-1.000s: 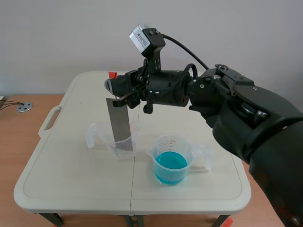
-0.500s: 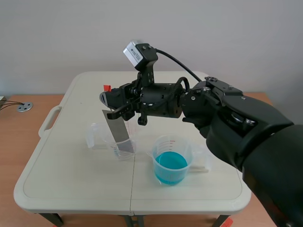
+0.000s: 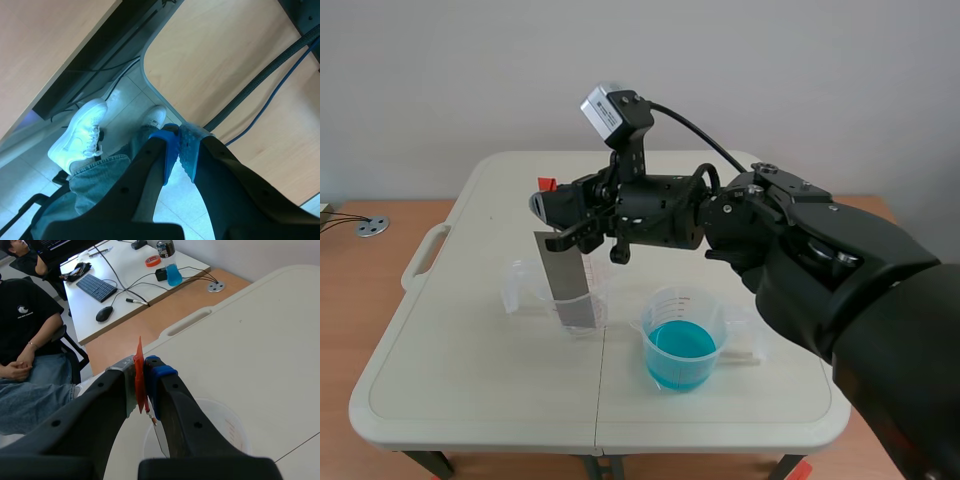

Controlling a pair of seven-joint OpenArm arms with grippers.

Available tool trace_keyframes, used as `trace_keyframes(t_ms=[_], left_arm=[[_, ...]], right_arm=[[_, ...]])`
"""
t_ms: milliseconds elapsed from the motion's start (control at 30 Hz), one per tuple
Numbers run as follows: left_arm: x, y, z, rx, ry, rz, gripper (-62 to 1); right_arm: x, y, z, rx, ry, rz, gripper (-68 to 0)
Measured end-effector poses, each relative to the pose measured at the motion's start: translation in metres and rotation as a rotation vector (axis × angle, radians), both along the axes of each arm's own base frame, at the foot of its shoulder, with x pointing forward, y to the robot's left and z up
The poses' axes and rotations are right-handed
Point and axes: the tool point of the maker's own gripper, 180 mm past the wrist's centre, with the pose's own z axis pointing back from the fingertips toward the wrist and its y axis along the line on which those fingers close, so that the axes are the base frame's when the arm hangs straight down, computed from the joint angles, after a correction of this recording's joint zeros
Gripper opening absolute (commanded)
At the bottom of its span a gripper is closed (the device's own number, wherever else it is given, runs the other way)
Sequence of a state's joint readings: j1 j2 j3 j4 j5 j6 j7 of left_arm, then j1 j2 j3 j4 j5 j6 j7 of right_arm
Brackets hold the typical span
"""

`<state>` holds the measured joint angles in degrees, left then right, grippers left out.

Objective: Hold the metal plate by the orange handle, dip it into the blue solution, take it out and point at it, then put the plate back in the beaker on the left.
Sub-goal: 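Put the plate into the left beaker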

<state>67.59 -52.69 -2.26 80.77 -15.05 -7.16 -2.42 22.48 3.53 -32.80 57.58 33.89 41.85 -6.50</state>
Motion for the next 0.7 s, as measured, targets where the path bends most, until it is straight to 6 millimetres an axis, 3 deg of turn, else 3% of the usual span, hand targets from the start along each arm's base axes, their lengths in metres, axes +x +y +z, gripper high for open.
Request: trace_keyframes(t_ms=[200,700], left_arm=[[0.000,0.000,0.000,0.000,0.000,0.000,-57.7],[0.000,0.000,0.000,0.000,0.000,0.000,-57.7]], right_arm=[[0.003,-0.007,-0.002,-0.011,-0.001,-0.011,-55.8],[0.029,-0.048,0.003,-0.003,-0.019,-0.126,-29.2]])
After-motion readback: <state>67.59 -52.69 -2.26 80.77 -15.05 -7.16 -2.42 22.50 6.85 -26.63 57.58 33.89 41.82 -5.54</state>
